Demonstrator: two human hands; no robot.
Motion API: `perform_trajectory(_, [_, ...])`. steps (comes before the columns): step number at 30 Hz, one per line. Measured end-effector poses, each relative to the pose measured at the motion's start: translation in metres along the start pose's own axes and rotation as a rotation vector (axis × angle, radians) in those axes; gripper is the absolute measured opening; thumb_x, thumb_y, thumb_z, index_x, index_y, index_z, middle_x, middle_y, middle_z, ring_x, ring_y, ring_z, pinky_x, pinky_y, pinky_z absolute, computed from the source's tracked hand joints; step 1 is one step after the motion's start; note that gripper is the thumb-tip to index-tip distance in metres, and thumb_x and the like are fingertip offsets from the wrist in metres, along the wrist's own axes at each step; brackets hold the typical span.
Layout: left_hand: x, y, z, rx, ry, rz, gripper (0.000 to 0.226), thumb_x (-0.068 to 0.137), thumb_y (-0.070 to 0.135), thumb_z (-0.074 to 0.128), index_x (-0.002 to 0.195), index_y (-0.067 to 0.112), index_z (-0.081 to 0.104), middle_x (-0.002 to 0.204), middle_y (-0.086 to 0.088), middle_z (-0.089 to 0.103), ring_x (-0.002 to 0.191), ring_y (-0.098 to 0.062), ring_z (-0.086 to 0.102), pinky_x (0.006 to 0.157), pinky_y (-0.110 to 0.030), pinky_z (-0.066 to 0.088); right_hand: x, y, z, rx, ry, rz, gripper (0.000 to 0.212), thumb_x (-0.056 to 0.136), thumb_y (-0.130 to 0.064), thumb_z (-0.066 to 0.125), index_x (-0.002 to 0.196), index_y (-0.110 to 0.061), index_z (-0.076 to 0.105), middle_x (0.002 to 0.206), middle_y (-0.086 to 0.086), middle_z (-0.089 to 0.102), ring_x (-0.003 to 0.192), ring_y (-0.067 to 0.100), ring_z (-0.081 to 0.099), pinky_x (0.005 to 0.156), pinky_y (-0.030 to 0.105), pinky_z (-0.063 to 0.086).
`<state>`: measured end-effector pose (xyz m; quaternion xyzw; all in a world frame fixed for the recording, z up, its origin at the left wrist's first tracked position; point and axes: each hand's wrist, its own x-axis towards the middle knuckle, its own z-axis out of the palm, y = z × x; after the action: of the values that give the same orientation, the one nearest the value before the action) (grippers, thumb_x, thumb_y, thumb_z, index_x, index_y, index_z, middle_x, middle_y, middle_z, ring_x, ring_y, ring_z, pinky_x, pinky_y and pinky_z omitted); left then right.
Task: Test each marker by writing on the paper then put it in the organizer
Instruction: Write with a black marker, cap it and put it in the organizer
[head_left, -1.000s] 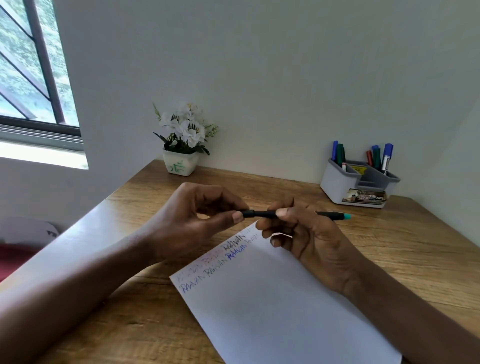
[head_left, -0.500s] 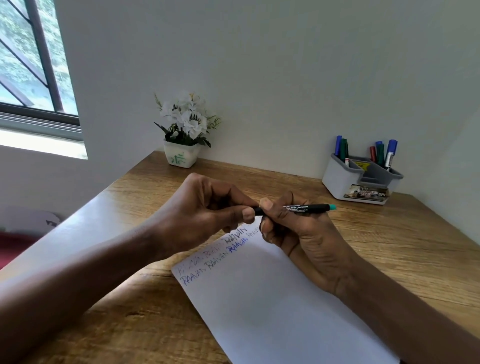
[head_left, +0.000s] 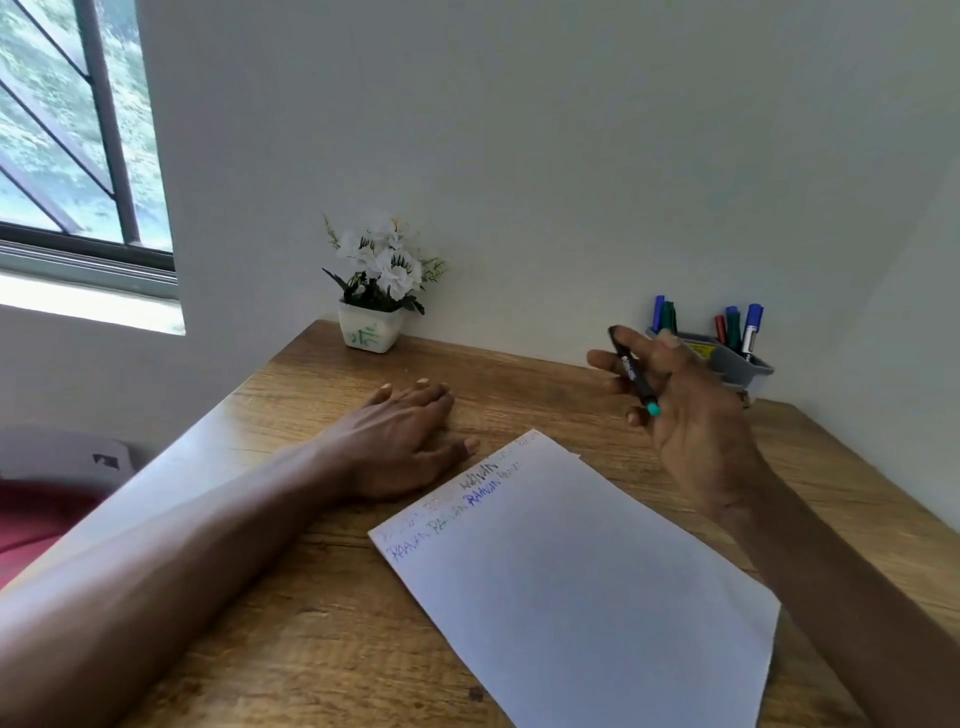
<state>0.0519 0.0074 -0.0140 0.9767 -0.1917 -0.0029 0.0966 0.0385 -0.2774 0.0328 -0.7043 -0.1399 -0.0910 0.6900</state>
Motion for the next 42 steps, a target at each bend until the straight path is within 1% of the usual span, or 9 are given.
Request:
perform_trajectory(5, [0.002,-0.002,0.002,0.012,-0.024,-0.001,0.104,0.079,0.084,0.012,0.162,0.021,0.012,0.170,0.002,0.007,0.155,-0.011,0.006,0.127,-0.045,0.006,0.027,0.005,-0.036,-0.323,0.433,-0.195,0.023,0.097,-0.006,0.062,0.112,-0.022,0.069,0.099,-0.004,0.079,0.094,0.006,0.073,0.084,0.032,0.061])
perform_trajectory(9, [0.005,-0.004,0.003,0.028,-0.008,0.010,0.110,0.072,0.087,0.009,0.162,0.023,0.015,0.170,0.004,0.010,0.155,-0.012,0.012,0.126,-0.043,0.010,0.069,-0.008,-0.084,-0.341,0.639,-0.212,0.037,0.091,-0.009,0.070,0.120,-0.022,0.051,0.105,0.009,0.077,0.092,0.012,0.075,0.083,0.029,0.060])
perform_trajectory(12, [0.006,-0.007,0.004,0.041,-0.004,0.023,0.115,0.068,0.089,0.006,0.161,0.024,0.017,0.170,0.004,0.011,0.154,-0.012,0.014,0.126,-0.043,0.012,0.103,-0.023,-0.122,-0.334,0.809,-0.168,0.035,0.086,-0.013,0.078,0.119,-0.008,0.068,0.106,0.010,0.077,0.083,0.009,0.071,0.076,0.017,0.056])
perform_trajectory(18, [0.008,-0.009,0.006,0.025,0.017,0.035,0.118,0.064,0.091,0.004,0.162,0.025,0.016,0.169,0.005,0.011,0.154,-0.011,0.014,0.126,-0.039,0.011,0.134,-0.015,-0.156,-0.397,0.943,-0.061,0.022,0.085,-0.016,0.077,0.106,-0.010,0.074,0.093,0.011,0.075,0.071,0.018,0.070,0.074,0.033,0.060])
perform_trajectory(24, [0.010,-0.011,0.008,0.017,0.032,0.041,0.119,0.063,0.092,0.005,0.161,0.027,0.016,0.169,0.006,0.012,0.154,-0.011,0.014,0.124,-0.038,0.011,0.139,0.001,-0.157,-0.603,0.950,-0.062,0.023,0.087,-0.024,0.076,0.107,-0.013,0.074,0.109,0.007,0.075,0.085,0.015,0.064,0.086,0.026,0.054])
perform_trajectory(28, [0.011,-0.013,0.010,0.015,0.058,0.033,0.114,0.065,0.092,0.008,0.161,0.030,0.020,0.169,0.008,0.014,0.152,-0.013,0.021,0.123,-0.037,0.015,0.142,-0.005,-0.159,-0.694,0.923,-0.068,0.022,0.088,-0.023,0.074,0.108,-0.015,0.074,0.108,0.006,0.075,0.078,0.013,0.064,0.060,0.007,0.044])
perform_trajectory(32, [0.012,-0.015,0.013,0.009,0.083,0.038,0.114,0.067,0.095,0.008,0.160,0.031,0.022,0.168,0.011,0.016,0.150,-0.011,0.025,0.122,-0.036,0.017,0.144,0.006,-0.169,-0.810,0.814,0.101,0.023,0.083,-0.014,0.074,0.105,-0.010,0.076,0.109,0.012,0.076,0.096,0.024,0.071,0.078,0.024,0.053])
perform_trajectory(36, [0.012,-0.014,0.012,-0.003,0.094,0.028,0.125,0.058,0.102,0.001,0.159,0.033,0.026,0.167,0.015,0.018,0.149,-0.011,0.028,0.121,-0.036,0.021,0.137,0.031,-0.173,-0.858,0.683,0.188,0.024,0.079,-0.014,0.076,0.101,-0.007,0.078,0.104,0.014,0.076,0.085,0.021,0.064,0.081,0.032,0.054])
perform_trajectory(42, [0.010,-0.012,0.008,-0.032,0.080,0.006,0.113,0.067,0.097,0.016,0.159,0.032,0.027,0.167,0.013,0.019,0.149,-0.013,0.030,0.121,-0.037,0.025,0.107,0.036,-0.152,-1.047,0.720,0.080,0.060,0.087,-0.036,0.070,0.139,-0.013,0.053,0.135,0.016,0.057,0.124,0.033,0.054,0.100,0.048,0.047])
